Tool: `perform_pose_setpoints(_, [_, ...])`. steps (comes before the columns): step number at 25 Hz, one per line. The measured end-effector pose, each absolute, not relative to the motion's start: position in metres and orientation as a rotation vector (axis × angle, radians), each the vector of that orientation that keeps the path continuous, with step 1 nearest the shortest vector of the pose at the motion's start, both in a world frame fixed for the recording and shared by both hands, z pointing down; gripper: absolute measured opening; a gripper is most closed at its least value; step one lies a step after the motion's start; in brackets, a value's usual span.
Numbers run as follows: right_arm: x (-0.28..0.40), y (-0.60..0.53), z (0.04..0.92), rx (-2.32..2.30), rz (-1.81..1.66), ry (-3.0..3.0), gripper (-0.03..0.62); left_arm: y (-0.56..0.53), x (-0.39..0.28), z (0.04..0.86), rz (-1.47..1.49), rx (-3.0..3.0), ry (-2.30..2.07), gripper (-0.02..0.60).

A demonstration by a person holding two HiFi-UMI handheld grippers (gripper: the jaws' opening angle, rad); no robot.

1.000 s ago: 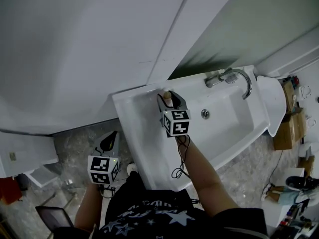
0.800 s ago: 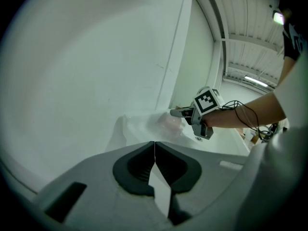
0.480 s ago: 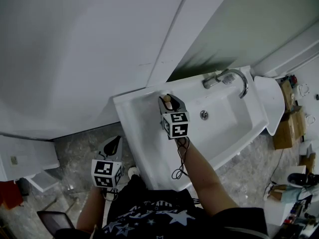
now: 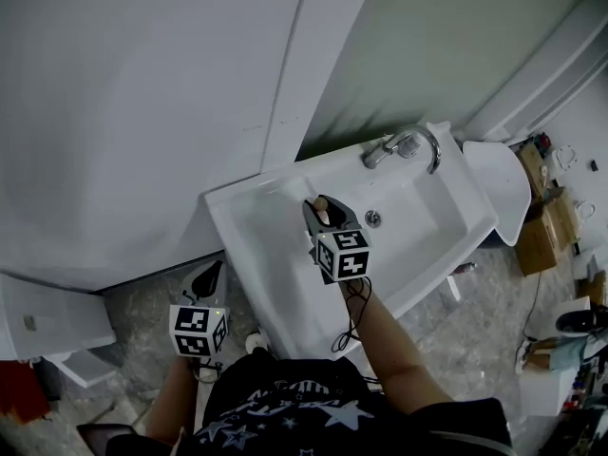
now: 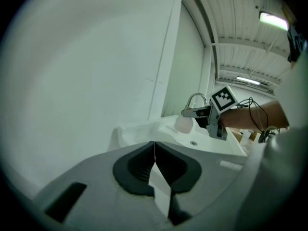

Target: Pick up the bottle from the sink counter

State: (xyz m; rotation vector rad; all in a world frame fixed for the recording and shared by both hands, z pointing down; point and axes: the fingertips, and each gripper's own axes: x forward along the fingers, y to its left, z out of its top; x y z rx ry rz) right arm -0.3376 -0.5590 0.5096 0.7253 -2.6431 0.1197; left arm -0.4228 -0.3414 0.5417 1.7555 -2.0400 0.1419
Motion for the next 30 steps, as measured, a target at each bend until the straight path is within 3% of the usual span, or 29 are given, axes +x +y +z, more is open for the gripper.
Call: perform_pose_setpoints(30, [-0.134, -0.442, 0.464, 0.574, 0.123, -2.756, 0.141, -0.29, -0.23, 0.496, 0.216, 1.798, -2.102, 0.02])
